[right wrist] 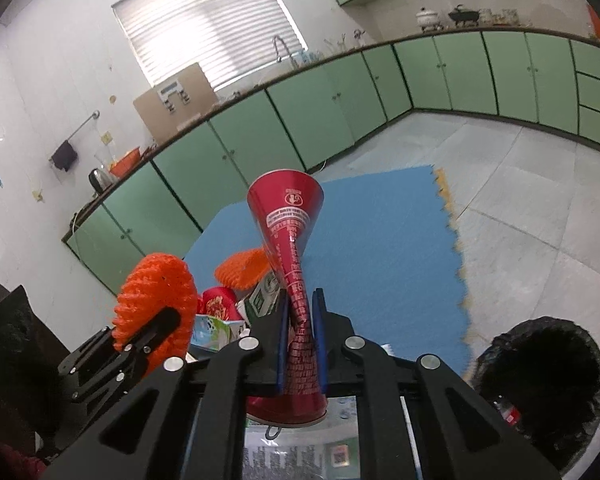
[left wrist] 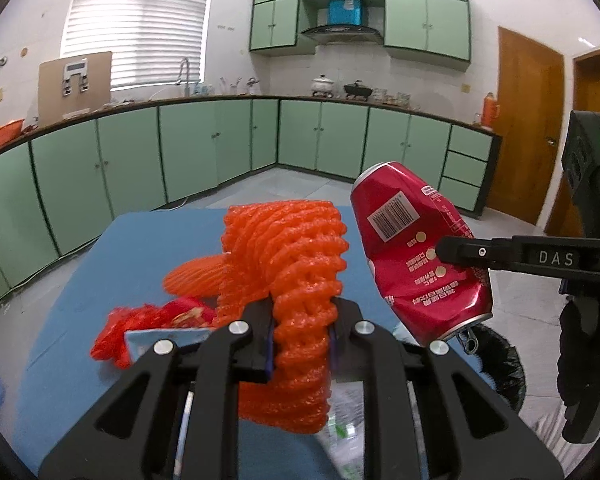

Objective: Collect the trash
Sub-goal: 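Carry the net and can over the black bin and open both tools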

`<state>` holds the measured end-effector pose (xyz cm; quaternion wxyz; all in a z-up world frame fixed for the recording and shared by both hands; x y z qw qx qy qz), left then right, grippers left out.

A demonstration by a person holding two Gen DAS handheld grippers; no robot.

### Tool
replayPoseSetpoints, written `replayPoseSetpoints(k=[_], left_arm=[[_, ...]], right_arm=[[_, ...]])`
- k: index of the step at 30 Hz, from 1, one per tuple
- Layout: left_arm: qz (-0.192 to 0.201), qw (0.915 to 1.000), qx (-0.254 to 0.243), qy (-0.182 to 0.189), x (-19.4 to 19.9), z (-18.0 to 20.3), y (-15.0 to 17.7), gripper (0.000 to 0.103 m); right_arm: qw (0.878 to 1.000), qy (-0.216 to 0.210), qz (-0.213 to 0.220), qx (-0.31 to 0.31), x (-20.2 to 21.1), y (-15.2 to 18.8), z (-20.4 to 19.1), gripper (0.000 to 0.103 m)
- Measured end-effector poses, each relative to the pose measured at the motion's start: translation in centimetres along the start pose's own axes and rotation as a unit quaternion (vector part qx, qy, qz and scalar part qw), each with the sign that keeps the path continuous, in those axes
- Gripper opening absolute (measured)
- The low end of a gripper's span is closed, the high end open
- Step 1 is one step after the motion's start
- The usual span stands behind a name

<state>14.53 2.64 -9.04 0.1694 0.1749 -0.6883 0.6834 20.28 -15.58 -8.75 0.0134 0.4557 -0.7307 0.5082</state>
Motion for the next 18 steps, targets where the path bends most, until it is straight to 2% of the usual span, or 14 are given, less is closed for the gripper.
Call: replayPoseSetpoints(k=[8, 18], left_arm=[[0.011, 0.9981, -0.018, 0.058, 0.5, 5.9, -1.3, 0.017], [0.012, 0.9878, -0.042, 0.149, -0.6, 16.0, -1.2, 0.017]], right_arm=[[0.998, 0.034, 0.039, -0.019, 5.3, -0.5, 3.2, 0.009], [0.988, 0.123, 0.074, -0.063, 12.8, 0.8, 10.5, 0.009]])
Point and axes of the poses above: each gripper's, at about its wrist camera, not at the fingertips, and x roughly against the way its jaws point, z to its right, y to its underside, the point moved 6 cm from there along -x, roughly the way its jaws point, and after that the axes turned 8 degrees about -y, right-handed, at the moved point
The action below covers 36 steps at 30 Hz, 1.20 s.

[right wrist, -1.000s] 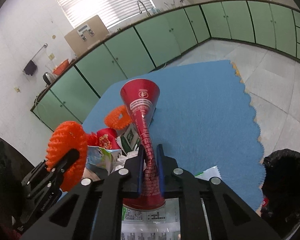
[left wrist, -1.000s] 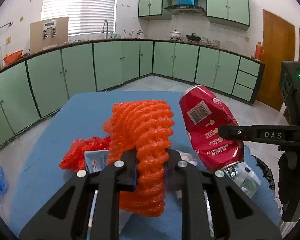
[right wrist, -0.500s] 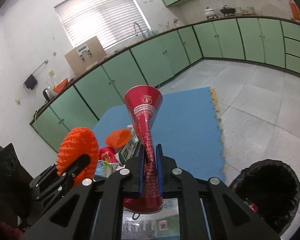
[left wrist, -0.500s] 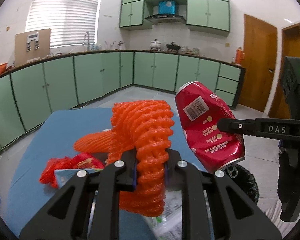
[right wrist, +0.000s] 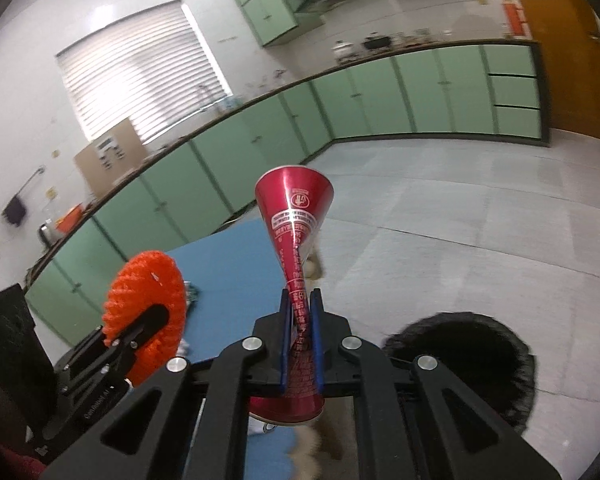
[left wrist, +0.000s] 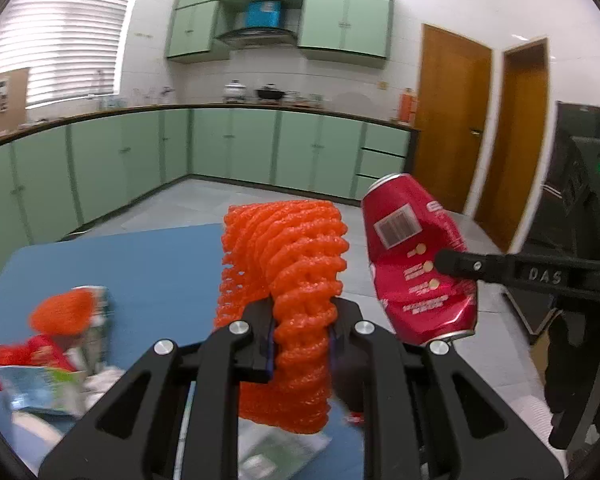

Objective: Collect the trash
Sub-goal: 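Carry the net and can over the black bin and open both tools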

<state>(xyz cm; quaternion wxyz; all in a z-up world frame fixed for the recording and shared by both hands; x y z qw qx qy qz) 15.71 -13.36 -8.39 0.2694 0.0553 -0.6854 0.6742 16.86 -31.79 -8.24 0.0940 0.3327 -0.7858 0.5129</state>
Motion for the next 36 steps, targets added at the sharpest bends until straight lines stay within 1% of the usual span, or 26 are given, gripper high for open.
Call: replayPoseSetpoints(k=[2, 4, 8, 11, 12, 14, 16, 17, 18, 19, 20, 22, 23, 25, 27, 29, 31, 36], left_arm=[[-0.002, 0.9997, -0.007, 0.022, -1.1, 2.4, 0.2, 0.017], [-0.009, 0.9990, -0.012, 0.041, -2.3, 4.1, 0.4, 0.017], [-0.028, 0.9969, -0.020, 0.071, -4.8, 7.1, 1.3, 0.017], [-0.049, 0.9945, -0.021, 0.090, -7.0, 8.9, 2.3, 0.021], [-0.055, 0.9939, -0.022, 0.092, -7.5, 9.3, 2.7, 0.023], [-0.072, 0.9921, -0.025, 0.100, -8.9, 10.1, 3.5, 0.032], [-0.088, 0.9902, -0.028, 0.105, -10.5, 10.8, 4.1, 0.049], [-0.095, 0.9891, -0.029, 0.108, -11.1, 11.1, 4.7, 0.053], [-0.104, 0.9877, -0.029, 0.113, -11.6, 11.6, 5.1, 0.058], [-0.112, 0.9868, -0.029, 0.113, -12.2, 11.7, 5.6, 0.059], [-0.117, 0.9861, -0.029, 0.114, -12.6, 11.7, 5.8, 0.060], [-0.122, 0.9852, -0.027, 0.117, -13.2, 11.3, 5.7, 0.068], [-0.121, 0.9854, -0.025, 0.117, -13.2, 11.1, 5.7, 0.070], [-0.115, 0.9860, -0.022, 0.119, -13.0, 10.7, 5.5, 0.077], [-0.110, 0.9869, -0.022, 0.116, -12.6, 10.5, 5.0, 0.077], [-0.100, 0.9884, -0.020, 0.112, -12.0, 10.0, 4.2, 0.077], [-0.081, 0.9917, -0.017, 0.098, -10.9, 9.0, 3.2, 0.078], [-0.049, 0.9974, -0.009, 0.052, -7.5, 5.7, 1.8, 0.078]], right_arm=[[1.000, 0.024, 0.001, -0.005, 0.6, 0.2, 2.0, 0.009], [0.999, 0.041, 0.000, -0.017, 1.1, 0.5, 4.2, 0.009], [0.997, 0.061, -0.007, -0.044, 1.2, 1.3, 8.2, 0.009], [0.995, 0.075, -0.020, -0.064, 0.7, 2.2, 11.2, 0.009], [0.994, 0.081, -0.024, -0.071, 0.4, 2.5, 12.1, 0.009], [0.992, 0.089, -0.035, -0.082, 0.1, 3.3, 13.8, 0.009], [0.989, 0.102, -0.044, -0.097, -0.2, 4.3, 15.6, 0.013], [0.988, 0.108, -0.046, -0.103, -0.1, 4.8, 16.3, 0.014], [0.987, 0.110, -0.048, -0.110, -0.1, 5.2, 17.1, 0.018], [0.985, 0.111, -0.048, -0.119, 0.0, 5.6, 17.8, 0.022], [0.984, 0.114, -0.048, -0.125, 0.1, 5.9, 18.2, 0.023], [0.983, 0.120, -0.048, -0.132, 0.4, 6.4, 18.6, 0.027], [0.983, 0.122, -0.047, -0.132, 0.5, 6.6, 18.7, 0.029], [0.983, 0.127, -0.043, -0.126, 0.8, 6.4, 18.3, 0.038], [0.983, 0.134, -0.037, -0.116, 1.1, 6.1, 17.5, 0.045], [0.985, 0.134, -0.027, -0.102, 1.5, 5.4, 16.3, 0.048], [0.987, 0.137, -0.017, -0.084, 1.9, 4.7, 14.9, 0.055], [0.992, 0.123, 0.007, -0.041, 2.5, 3.3, 10.2, 0.063]])
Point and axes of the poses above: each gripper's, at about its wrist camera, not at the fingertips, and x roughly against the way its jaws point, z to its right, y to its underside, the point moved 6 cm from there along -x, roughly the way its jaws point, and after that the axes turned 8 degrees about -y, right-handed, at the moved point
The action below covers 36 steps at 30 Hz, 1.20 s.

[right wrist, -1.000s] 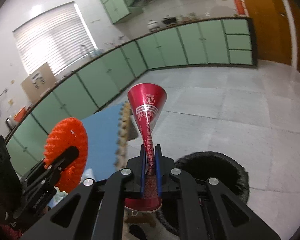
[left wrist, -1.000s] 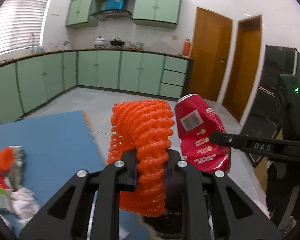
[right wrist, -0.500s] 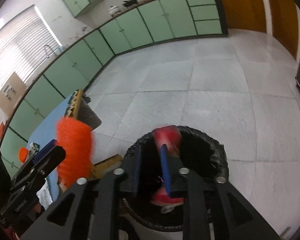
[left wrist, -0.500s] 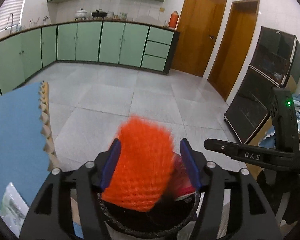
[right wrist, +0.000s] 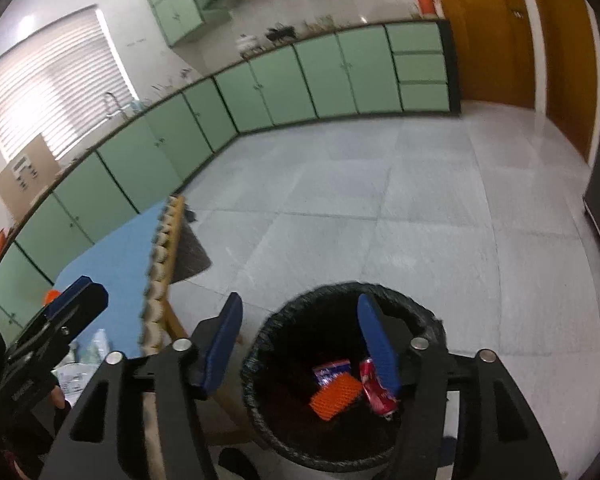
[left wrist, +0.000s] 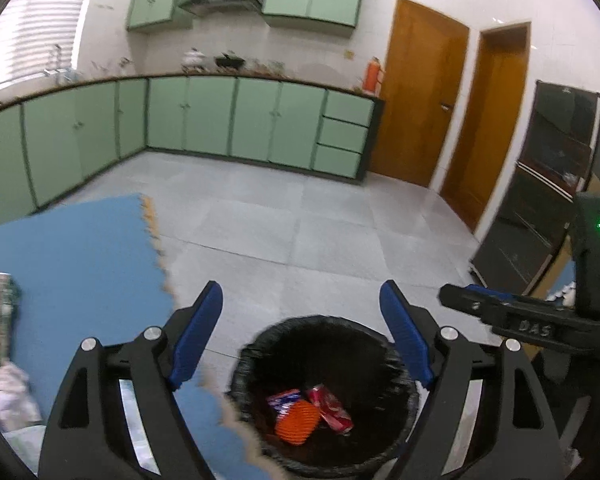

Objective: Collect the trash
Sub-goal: 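Carry the net and can over the black bin and open both tools, then move both tools back over the trash pile on the mat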

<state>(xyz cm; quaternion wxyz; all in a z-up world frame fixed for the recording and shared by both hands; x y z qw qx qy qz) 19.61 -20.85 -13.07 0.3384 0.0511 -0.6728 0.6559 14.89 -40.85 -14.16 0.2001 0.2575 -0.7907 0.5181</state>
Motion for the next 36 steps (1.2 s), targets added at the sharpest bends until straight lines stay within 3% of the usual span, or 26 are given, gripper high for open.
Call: replayPoseSetpoints(k=[9, 16, 25, 36], left_arm=[[0.032, 0.9947, 0.005, -0.098, 7.7, -8.0, 0.9, 0.080], [0.050, 0.9798, 0.019, -0.193, 12.7, -15.1, 2.8, 0.080], [0.032, 0.9711, 0.042, -0.233, 14.5, -19.2, 5.5, 0.080], [0.025, 0.9676, 0.051, -0.246, 15.2, -21.4, 7.4, 0.080]], right_arm=[[0.996, -0.068, 0.024, 0.057, 0.6, 1.0, -9.4, 0.071], [0.988, -0.119, -0.002, 0.097, -2.4, 4.9, -15.7, 0.073], [0.980, -0.131, -0.050, 0.142, -6.8, 10.2, -20.0, 0.073], [0.979, -0.106, -0.105, 0.139, -10.4, 13.0, -19.4, 0.073]])
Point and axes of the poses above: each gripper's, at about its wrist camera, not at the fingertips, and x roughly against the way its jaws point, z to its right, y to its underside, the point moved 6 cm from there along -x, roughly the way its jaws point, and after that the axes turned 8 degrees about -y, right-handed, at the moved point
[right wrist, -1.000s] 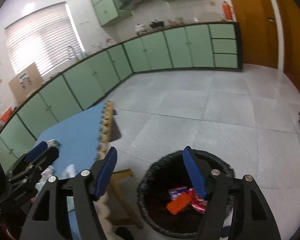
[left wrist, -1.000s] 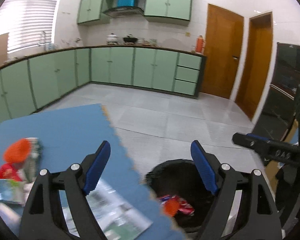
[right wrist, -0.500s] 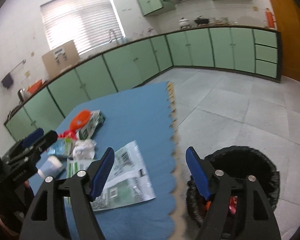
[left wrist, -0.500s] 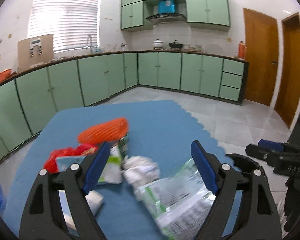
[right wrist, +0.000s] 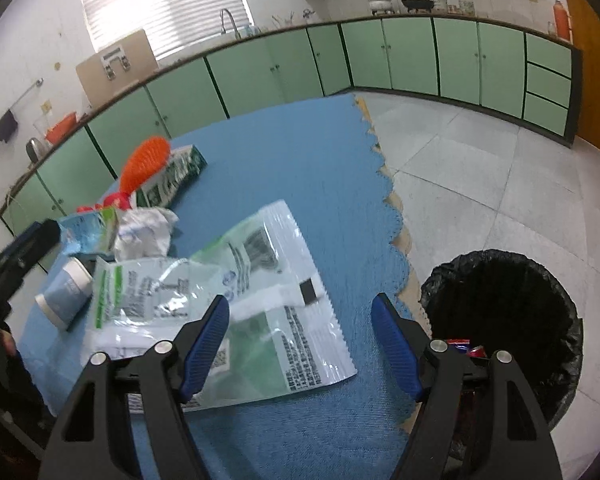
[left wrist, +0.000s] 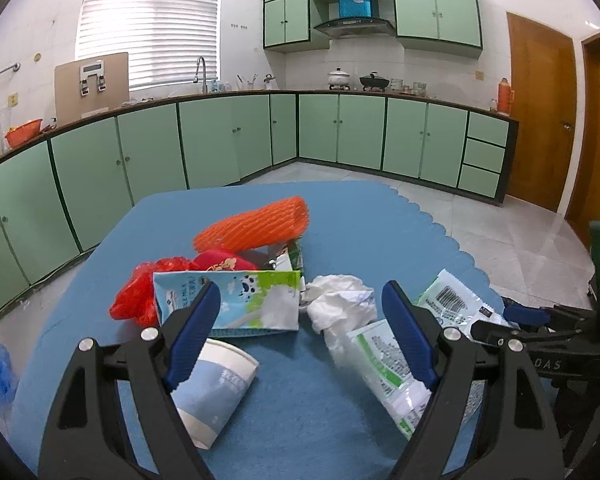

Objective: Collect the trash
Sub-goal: 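Move both tools back over the trash pile on the mat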

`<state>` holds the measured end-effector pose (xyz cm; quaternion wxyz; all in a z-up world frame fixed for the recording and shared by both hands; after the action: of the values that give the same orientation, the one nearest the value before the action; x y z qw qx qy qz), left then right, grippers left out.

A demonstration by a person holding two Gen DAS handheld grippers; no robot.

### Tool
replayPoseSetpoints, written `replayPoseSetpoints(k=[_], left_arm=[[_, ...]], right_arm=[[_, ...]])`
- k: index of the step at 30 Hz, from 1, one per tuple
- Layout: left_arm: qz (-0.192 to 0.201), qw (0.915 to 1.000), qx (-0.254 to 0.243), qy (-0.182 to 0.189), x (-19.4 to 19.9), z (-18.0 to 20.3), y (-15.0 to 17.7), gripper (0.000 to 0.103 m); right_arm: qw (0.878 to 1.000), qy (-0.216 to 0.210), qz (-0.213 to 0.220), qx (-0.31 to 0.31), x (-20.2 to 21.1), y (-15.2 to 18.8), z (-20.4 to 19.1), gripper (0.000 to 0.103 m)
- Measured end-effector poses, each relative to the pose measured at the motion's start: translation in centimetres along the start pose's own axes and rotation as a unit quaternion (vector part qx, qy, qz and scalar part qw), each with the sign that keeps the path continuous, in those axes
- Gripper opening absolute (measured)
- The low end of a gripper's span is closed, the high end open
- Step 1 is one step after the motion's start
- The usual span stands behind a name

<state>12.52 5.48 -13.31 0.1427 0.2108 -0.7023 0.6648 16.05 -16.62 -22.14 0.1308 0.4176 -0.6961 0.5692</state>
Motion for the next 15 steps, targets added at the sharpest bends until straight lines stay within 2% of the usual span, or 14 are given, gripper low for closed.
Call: replayPoseSetpoints(k=[3, 5, 7, 9, 11, 12, 13, 15], left_arm=[[-0.003, 1.0000, 0.004, 0.002, -0.2, -0.3, 0.1, 0.080], [-0.004, 1.0000, 0.005, 0.002, -0.4, -0.3, 0.2, 0.080], [-0.005, 1.0000, 0.006, 0.002, -0.5, -0.3, 0.2, 0.080], [-0.007, 0.9999, 0.008, 0.002, -0.5, -0.4, 0.3, 0.080], [-0.007, 0.9999, 0.009, 0.001, -0.5, -0.6, 0.3, 0.080], [-0.007, 0.9999, 0.009, 0.000, -0.5, -0.7, 0.3, 0.080], [-0.007, 0.9999, 0.010, -0.001, -0.5, -0.8, 0.4, 0.080], [-0.008, 0.9999, 0.011, -0.002, -0.5, -1.0, 0.4, 0.080]], right_arm=[[1.000, 0.008, -0.004, 0.015, -0.2, 0.1, -0.4, 0.069], [1.000, 0.008, -0.005, 0.021, -0.4, 0.1, -0.7, 0.062], [1.000, 0.000, -0.012, 0.028, -0.6, 0.2, -1.0, 0.050], [0.999, 0.005, -0.011, 0.036, -0.6, 0.3, -1.2, 0.049], [0.999, 0.008, -0.013, 0.042, -0.6, 0.4, -1.4, 0.041], [0.999, 0.005, -0.014, 0.043, -0.6, 0.3, -1.4, 0.027], [0.999, 0.001, -0.014, 0.040, -0.5, 0.3, -1.3, 0.022], [0.999, -0.004, -0.014, 0.037, -0.2, 0.1, -1.2, 0.021]])
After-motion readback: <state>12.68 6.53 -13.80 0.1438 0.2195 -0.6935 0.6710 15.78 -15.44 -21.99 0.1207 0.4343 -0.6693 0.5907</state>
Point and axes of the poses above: each gripper's, at about its wrist camera, not at the fingertips, and x roughly against the way its jaws point, z to its right, y to its underside, the point moved 6 cm from there along -x, roughly the way its jaws point, and after that the axes turned 8 degrees about -y, right-handed, at the moved point
